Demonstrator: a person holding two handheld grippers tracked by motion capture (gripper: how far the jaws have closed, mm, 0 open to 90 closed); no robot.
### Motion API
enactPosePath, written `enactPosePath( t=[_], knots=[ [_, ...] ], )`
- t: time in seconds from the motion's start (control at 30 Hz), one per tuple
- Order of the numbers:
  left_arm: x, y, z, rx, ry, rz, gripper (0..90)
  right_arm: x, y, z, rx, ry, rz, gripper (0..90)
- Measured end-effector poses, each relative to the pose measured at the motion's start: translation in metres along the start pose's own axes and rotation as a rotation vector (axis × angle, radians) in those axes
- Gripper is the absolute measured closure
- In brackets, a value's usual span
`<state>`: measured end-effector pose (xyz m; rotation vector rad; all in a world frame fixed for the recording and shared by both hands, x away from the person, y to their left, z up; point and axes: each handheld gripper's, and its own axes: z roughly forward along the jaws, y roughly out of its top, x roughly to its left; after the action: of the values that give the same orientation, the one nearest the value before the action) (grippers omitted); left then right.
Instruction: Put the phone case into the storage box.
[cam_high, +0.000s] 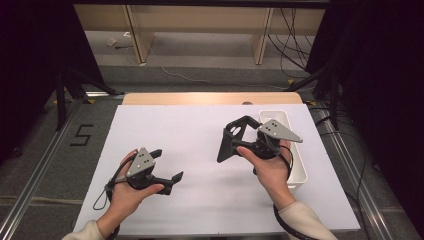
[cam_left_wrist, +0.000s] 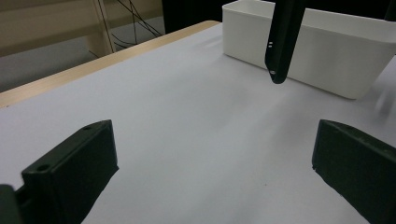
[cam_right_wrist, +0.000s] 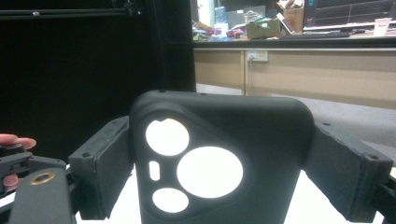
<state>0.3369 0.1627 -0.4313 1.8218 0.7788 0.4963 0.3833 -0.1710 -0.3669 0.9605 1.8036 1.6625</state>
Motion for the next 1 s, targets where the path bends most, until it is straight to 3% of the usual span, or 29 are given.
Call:
enactPosePath(
  t=[1.0],
  knots=[
    [0.003, -0.002, 0.000, 0.001, 0.008, 0.003, 0.0, -0.027, 0.021, -0.015, -0.044, -0.093, -0.001, 14.9]
  ],
)
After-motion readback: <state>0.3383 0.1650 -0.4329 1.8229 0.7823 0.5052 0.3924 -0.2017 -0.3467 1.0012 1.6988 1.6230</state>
